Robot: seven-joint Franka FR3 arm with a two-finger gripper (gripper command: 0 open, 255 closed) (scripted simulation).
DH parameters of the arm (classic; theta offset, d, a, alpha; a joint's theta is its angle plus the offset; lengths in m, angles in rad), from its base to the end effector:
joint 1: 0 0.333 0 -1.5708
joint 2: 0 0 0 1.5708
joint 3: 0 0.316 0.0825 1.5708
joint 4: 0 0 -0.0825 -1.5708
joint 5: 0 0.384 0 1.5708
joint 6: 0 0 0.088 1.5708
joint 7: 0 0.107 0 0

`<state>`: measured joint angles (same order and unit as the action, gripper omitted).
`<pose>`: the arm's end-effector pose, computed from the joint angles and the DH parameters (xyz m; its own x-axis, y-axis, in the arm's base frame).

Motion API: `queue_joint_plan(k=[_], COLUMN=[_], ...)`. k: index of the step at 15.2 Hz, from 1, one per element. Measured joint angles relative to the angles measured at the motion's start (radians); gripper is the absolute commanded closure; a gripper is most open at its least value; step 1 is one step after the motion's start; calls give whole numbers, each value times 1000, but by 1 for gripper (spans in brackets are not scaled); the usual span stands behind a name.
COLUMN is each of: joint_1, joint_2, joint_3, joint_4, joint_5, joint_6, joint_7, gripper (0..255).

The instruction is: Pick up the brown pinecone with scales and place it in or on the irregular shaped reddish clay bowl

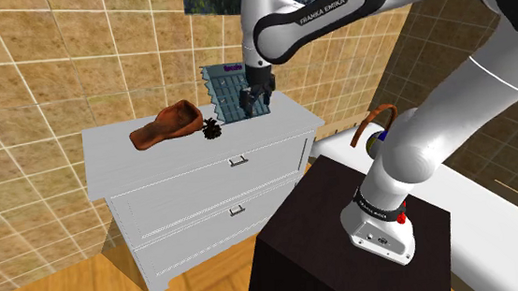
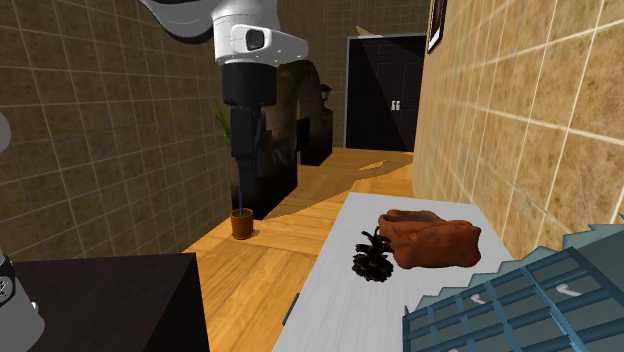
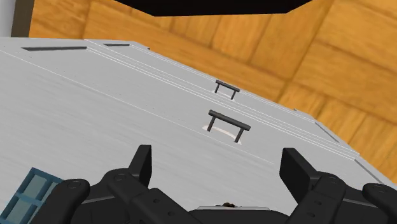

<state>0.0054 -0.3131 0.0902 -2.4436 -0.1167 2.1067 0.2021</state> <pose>0.4345 0.0366 0.4159 0.9987 -0.0505 -0.0037 -0.0496 -0.9903 0.1295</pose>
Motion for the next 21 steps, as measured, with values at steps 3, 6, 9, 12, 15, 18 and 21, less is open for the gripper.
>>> queue_joint_plan(k=[3,6,9,12,15,18,21], joint_1=[-8,-12,-14,-11,-2,1,0], joint_2=[114,223,332,451,544,590,621], joint_3=[11,21,24,19,12,5,-2], joint_4=[48,107,169,252,333,354,355], joint_5=[-32,-69,-114,-164,-201,-220,-233], joint_6=[87,157,222,274,302,330,360], joint_7=[33,73,114,156,187,202,211], gripper=[0,0,0,0,0,0,0])
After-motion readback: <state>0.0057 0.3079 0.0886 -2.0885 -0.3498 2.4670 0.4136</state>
